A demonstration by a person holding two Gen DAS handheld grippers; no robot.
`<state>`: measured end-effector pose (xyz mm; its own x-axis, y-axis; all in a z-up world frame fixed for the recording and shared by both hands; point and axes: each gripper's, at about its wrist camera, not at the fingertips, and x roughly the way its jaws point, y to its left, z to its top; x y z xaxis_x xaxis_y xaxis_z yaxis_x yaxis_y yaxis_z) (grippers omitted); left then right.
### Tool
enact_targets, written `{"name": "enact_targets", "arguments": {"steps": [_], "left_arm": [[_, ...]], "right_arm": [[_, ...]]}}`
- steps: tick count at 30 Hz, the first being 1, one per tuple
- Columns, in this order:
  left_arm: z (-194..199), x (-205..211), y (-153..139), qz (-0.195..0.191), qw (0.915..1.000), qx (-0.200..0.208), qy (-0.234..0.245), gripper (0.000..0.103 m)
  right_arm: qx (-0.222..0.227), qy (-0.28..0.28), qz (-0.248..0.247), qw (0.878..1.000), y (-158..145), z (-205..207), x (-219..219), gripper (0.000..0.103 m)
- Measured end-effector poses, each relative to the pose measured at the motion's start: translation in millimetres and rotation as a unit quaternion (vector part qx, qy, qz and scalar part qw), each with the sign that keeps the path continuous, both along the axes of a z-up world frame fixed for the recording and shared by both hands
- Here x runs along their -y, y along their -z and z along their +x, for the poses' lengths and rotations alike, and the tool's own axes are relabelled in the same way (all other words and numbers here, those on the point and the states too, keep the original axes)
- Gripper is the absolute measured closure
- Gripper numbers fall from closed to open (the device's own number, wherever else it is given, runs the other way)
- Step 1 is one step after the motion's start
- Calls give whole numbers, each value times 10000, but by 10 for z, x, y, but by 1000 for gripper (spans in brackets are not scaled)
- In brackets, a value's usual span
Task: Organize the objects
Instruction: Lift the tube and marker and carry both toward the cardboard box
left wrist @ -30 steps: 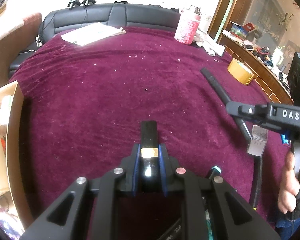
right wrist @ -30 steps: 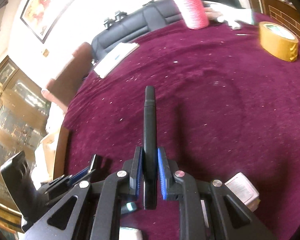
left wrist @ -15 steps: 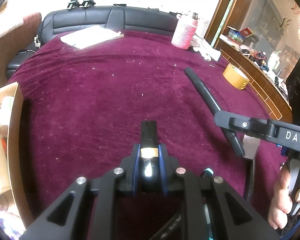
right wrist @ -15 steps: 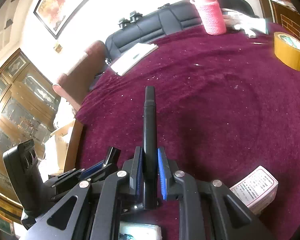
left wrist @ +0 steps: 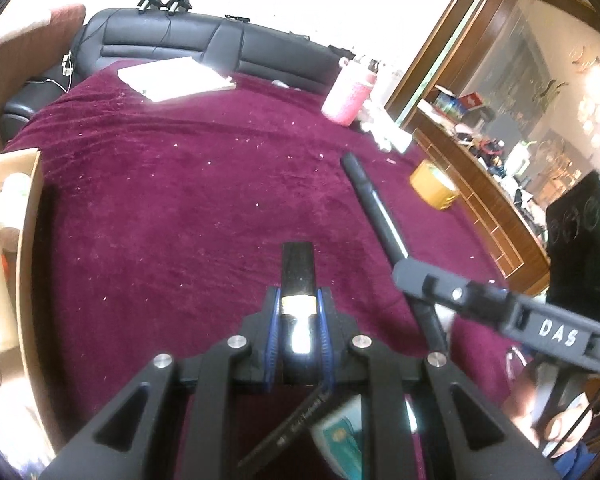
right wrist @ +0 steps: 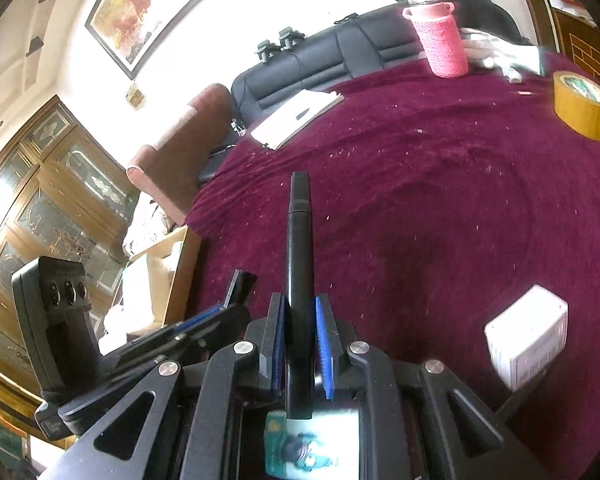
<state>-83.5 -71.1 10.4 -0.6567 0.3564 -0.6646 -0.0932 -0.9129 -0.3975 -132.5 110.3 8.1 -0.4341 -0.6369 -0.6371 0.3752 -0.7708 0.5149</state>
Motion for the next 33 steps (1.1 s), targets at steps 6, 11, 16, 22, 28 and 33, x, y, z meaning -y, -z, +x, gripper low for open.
{"name": "enact_targets", "arguments": {"steps": [6,11,16,22,28,33], "left_arm": [[225,147,-76,129,9997,-89,-160,86],[488,332,-254,203,9988,-332,-303,86],[774,648,-440,270,9964,-574,-563,86],[1104,1285,-636,168,9916,-696,-1081,86],[1377,2012,-700,-121,9827,-552,-1766,86],[1477,2417,-684,-197,9774,-462,-2052,86]], "right_arm": [[91,-209,-56,9997,-31,132,140,86],[-18,-651,-84,9978,-191,309,443,86],[35,-1133,-77,9935,-302,454,806,86],[125,-1736,1,9847,-446,551,1405,86],[165,-2146,83,9765,-451,644,2004,86],[239,-2251,164,9739,-436,657,2405,86]]}}
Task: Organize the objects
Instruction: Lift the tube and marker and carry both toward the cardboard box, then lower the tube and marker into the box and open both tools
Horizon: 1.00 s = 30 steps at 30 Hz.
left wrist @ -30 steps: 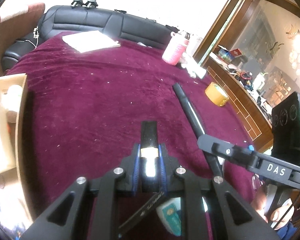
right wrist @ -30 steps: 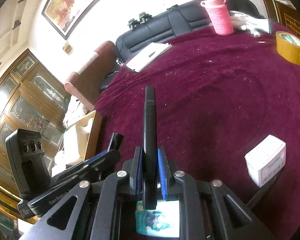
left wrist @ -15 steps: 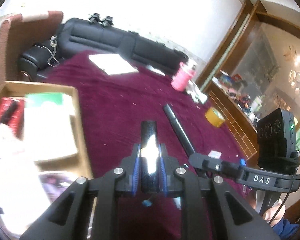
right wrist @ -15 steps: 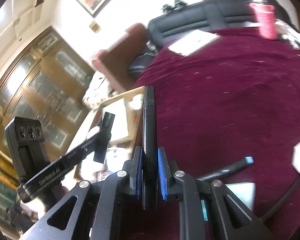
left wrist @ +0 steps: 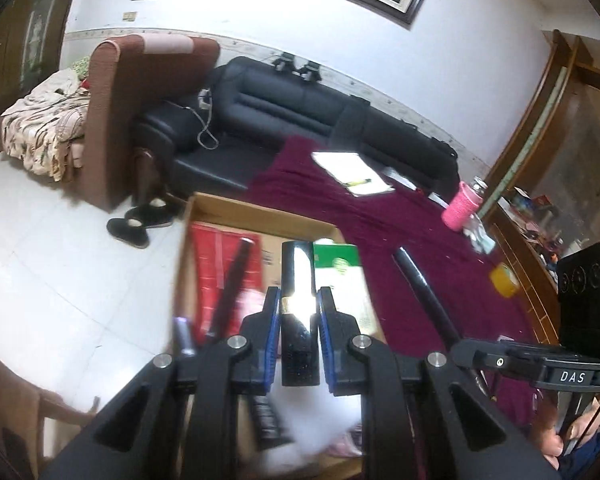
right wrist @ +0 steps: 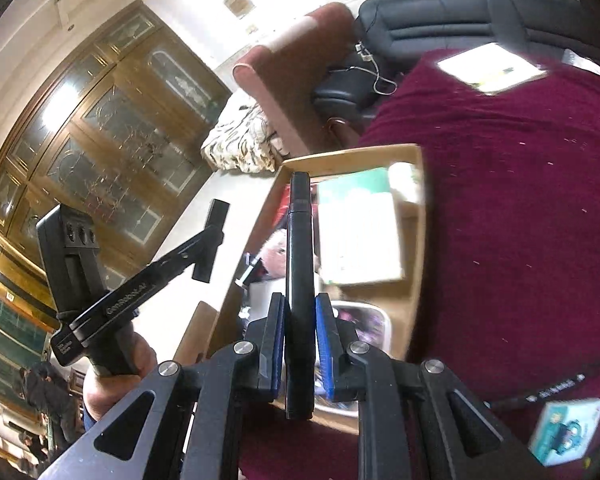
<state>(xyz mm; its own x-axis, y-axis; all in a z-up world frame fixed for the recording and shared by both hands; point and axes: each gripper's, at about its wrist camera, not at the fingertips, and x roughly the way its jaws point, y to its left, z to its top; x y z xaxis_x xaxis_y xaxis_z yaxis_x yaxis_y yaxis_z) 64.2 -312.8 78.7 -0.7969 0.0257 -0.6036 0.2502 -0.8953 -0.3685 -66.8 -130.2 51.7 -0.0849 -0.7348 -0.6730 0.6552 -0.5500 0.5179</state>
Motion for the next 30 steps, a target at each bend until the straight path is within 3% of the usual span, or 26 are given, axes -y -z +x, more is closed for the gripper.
{"name": "enact_targets", "arguments": {"steps": [12,19,30], "left_arm": [[-552,549,398,228,9977,638,-98,86],[-731,637,584,300,9963,803,-116,86],[-832,643,638,348,9954,888,-120,85]], "right_arm": [[-32,254,444,9987,327,-194,727,86],[-113,416,575,9974,455,-287,879,86],[-224,431,519,9975,507,-314,940,83]]}}
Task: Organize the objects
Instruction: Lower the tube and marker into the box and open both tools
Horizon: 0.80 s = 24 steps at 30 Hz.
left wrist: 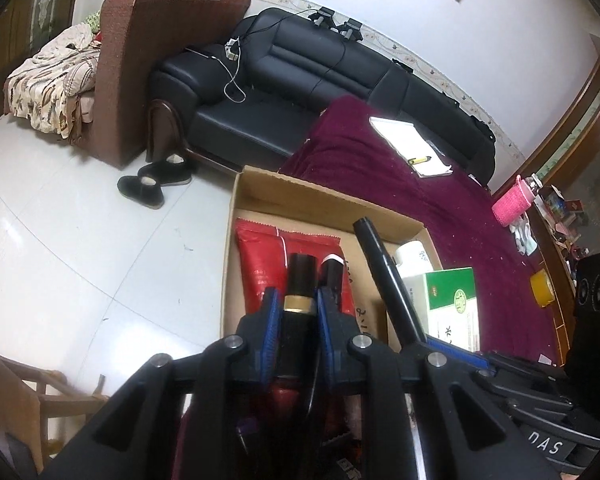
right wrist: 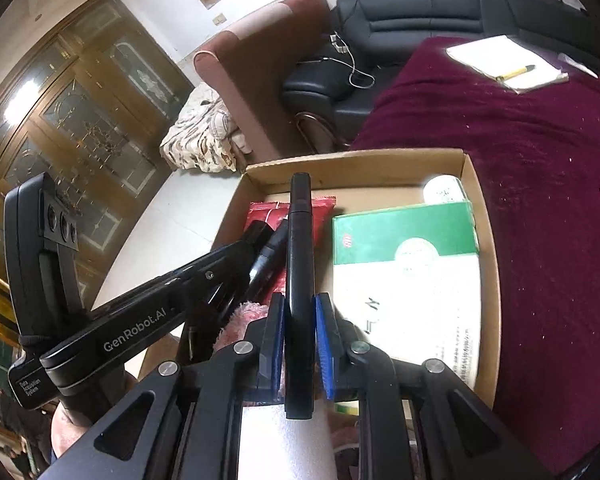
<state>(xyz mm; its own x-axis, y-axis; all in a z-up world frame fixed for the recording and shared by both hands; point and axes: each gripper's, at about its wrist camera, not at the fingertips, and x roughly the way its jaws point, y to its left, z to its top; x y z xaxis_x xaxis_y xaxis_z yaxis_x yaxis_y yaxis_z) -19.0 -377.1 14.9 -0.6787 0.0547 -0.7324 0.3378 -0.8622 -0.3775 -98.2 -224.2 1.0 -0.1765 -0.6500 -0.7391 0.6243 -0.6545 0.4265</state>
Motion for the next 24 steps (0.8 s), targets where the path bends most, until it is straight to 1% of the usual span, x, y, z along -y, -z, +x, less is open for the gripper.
{"name": "enact_targets", "arguments": {"steps": [3,7,10,15,19,24], "left_arm": [[3,-9,-10,-10,10000,-14,7,85],[29,-18,-34,-5,10000,-36,21,80],[62,-17,-57,-18,10000,-70,-12,79],[164,-49,-126,-1,9999,-167,-39,79],[245,-131,-187,-14,9997,-261,-4,74],[315,-284,-269,-63,9993,-358,71,73]], "right_arm": [[133,-63,-102,9998,-24,-6,-30,82],[133,-99,-257,9995,-103,32,-102,81],[158,-128,-403,9990,-175,77,-192,82],[316,-110,-615,9975,-237,132,-414,80],[496,-80,-775,9957,-249,142,-609,80],[510,-7,-995,9937,-326,166,-944,80]]}}
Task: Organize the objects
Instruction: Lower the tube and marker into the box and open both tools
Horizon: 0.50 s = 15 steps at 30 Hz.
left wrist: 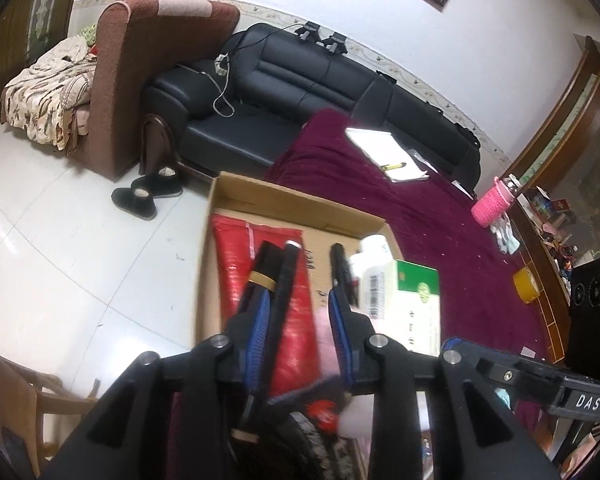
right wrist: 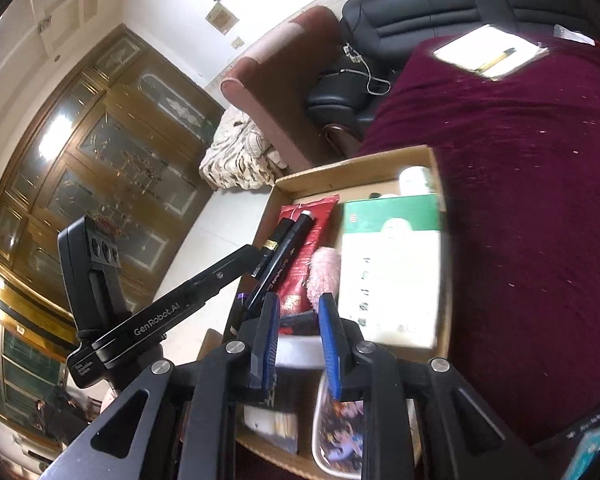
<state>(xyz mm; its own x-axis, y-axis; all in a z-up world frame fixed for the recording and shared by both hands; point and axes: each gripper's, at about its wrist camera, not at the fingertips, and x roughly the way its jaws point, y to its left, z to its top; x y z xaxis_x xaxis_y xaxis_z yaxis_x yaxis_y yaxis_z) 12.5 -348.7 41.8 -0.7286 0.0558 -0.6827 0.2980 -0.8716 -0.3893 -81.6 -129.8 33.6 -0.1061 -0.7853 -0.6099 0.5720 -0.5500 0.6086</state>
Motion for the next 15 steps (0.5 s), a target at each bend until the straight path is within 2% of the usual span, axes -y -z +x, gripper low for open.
{"name": "enact_targets", "arguments": {"steps": [4,8,15], "left_arm": [[75,-162,-97,-36,9999,-140,94,73],[144,-397,-233,-112,9990,-336,255,72],[61,-938,-337,-226,9959,-451,757,71]], "right_arm": [[-32,154,-180,9997,-43,2,-396,77],[70,506,-323,9982,19,-73,-827,68],[276,921,-445,9944,136,-228,-1384,68]]}}
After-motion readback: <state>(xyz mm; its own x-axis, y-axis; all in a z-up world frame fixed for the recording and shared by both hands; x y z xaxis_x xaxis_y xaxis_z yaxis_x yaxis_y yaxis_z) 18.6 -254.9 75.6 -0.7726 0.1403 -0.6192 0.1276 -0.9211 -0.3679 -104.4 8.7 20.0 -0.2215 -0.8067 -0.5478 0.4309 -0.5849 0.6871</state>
